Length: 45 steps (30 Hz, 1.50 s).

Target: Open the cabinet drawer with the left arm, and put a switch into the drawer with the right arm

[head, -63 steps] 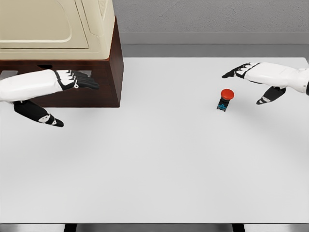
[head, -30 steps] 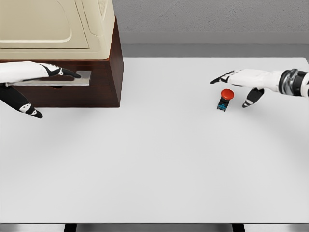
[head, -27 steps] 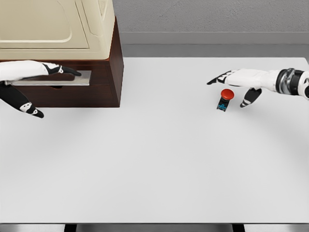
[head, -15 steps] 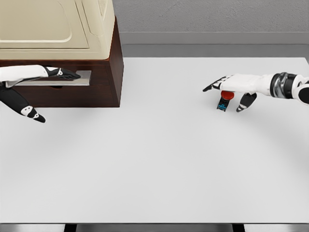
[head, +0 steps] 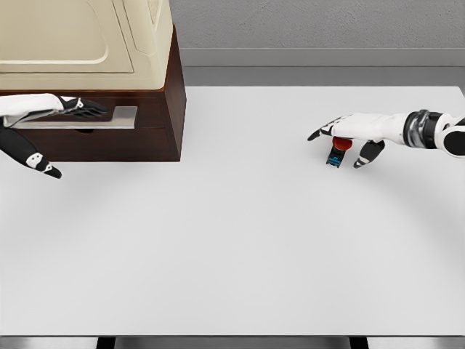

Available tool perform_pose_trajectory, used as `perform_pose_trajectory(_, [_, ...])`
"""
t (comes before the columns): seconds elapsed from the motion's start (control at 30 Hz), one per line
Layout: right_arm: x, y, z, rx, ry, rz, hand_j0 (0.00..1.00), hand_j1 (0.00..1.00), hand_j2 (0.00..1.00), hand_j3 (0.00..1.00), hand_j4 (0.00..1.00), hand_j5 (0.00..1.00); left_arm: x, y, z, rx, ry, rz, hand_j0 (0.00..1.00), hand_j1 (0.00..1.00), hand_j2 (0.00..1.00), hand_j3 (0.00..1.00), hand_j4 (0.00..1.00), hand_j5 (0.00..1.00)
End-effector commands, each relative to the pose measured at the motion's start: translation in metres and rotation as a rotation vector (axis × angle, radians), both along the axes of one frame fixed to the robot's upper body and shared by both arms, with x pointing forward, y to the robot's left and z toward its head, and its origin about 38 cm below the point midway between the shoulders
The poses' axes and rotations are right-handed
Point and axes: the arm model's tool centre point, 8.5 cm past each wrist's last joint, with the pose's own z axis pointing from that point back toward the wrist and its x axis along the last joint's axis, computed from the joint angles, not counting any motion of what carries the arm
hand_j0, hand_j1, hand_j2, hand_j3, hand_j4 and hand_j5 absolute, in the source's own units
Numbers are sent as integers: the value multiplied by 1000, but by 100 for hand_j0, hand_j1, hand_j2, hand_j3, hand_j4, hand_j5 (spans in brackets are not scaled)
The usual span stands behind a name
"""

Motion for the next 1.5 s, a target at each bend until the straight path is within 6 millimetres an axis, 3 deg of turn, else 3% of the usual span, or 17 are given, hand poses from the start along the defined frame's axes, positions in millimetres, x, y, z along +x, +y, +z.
perform_pose_trajectory(0.0, [1,0,-1,3,3,-4,86,86,86,86,86,86,2,5,0,-1,3,19,100,100,100,100,100,100])
perform_pose_trajectory(0.23, [1,-1,-1,2,3,-8,80,80,80,80,80,80,7,16,-3,14,27,83,100,100,100,100,100,100])
perform_pose_trajectory(0.83, [3,-2,5,2,-9,-5,72,72,72,72,72,72,7,17,-4,14,31,87,100,100,100,100,100,100])
perform_pose_trajectory(1.03, [3,-2,6,2,-12,-6,62,62,62,62,62,62,4,19,-9,16,46,91,100,100,100,100,100,100])
perform_pose_trajectory(1.47, [3,-2,6,2,-10,-4,54,54,54,54,54,54,-11,22,-11,-65,92,107,100,100,100,100,100,100])
